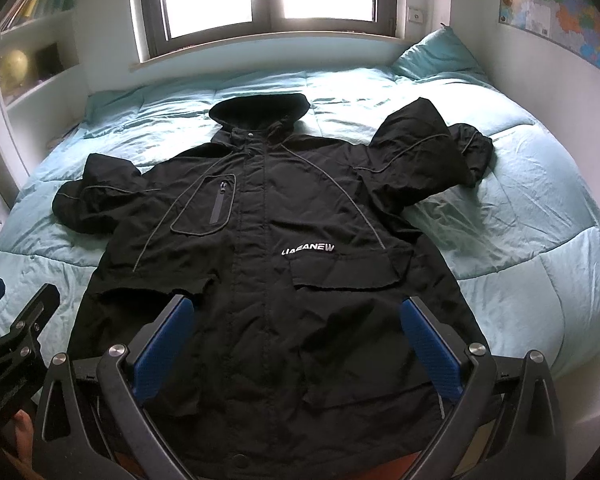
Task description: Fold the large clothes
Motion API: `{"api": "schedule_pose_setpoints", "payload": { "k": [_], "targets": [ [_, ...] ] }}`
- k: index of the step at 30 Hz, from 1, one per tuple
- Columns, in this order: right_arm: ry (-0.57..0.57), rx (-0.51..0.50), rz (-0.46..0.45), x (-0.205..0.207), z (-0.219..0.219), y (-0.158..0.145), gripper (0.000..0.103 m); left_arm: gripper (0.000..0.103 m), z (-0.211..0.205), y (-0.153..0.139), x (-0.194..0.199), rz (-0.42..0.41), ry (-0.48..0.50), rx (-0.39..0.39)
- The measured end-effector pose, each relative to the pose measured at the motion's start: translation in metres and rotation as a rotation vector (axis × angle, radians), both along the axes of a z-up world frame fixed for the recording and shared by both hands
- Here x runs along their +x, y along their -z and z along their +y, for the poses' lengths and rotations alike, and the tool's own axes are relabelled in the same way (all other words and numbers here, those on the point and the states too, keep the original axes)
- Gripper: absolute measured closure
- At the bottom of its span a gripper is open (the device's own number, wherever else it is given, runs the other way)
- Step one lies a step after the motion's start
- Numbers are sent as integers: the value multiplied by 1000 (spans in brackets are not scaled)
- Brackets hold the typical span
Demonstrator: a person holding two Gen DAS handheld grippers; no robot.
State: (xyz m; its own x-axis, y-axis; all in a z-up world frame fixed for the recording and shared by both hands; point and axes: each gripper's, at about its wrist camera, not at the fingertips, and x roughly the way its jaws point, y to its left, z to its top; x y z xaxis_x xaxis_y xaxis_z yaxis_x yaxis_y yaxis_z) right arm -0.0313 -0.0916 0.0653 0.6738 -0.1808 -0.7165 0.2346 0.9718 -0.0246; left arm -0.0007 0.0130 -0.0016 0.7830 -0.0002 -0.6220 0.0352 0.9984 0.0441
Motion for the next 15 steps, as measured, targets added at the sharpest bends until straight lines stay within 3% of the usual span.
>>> {"api": "schedule_pose_setpoints", "payload": {
  "k": [4,15],
  "targets": [
    [1,6,-1,0,-2,1,0,3,0,3,3,39,31,-56],
    [5,14,-4,-2,-7,0,0,3,-9,1,-2,35,40,-38]
  ]
}}
